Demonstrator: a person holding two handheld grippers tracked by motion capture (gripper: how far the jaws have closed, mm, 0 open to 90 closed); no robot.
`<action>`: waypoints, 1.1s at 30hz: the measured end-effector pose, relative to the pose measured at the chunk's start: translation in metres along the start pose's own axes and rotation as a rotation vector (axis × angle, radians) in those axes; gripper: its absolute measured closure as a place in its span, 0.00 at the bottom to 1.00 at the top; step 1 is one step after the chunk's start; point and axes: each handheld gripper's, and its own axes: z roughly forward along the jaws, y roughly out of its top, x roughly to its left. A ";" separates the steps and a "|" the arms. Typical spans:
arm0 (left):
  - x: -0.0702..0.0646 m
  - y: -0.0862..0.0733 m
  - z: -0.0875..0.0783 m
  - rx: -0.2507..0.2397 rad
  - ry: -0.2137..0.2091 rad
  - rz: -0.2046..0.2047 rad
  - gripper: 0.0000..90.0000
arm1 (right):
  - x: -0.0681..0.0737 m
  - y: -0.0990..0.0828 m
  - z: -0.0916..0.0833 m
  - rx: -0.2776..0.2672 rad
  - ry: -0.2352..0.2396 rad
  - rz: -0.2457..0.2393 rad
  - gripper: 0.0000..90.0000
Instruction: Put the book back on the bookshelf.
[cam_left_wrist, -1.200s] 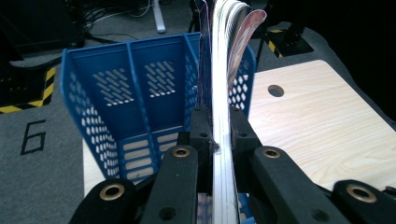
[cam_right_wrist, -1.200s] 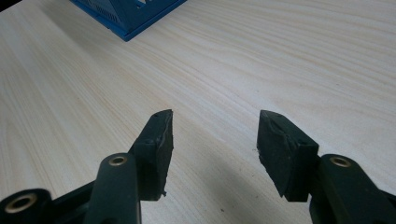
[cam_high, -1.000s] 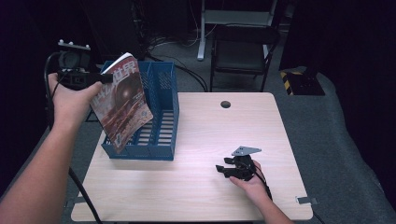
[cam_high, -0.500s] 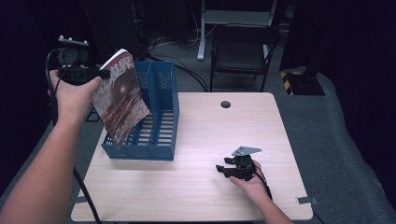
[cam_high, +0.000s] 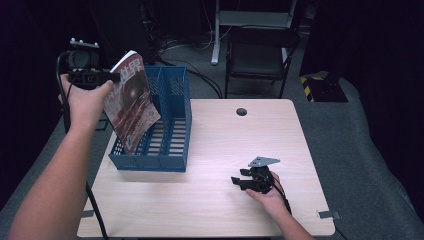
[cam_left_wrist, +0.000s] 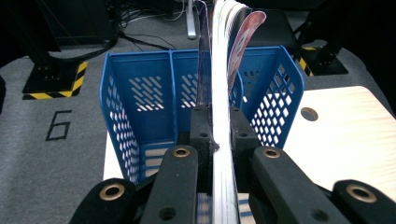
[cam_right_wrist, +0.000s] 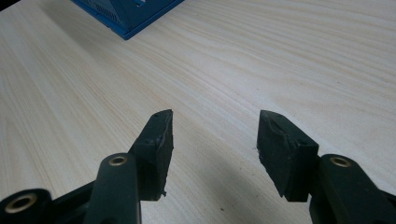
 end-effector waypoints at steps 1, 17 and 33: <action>0.000 0.000 0.001 -0.005 0.004 -0.002 0.93 | 0.000 0.000 0.000 0.000 0.003 -0.002 0.51; 0.000 -0.001 0.016 -0.014 0.026 -0.032 0.93 | 0.000 0.000 0.000 -0.001 0.002 0.000 0.51; 0.001 -0.005 0.032 -0.028 0.035 -0.061 0.93 | 0.000 0.000 0.000 -0.007 0.002 0.006 0.51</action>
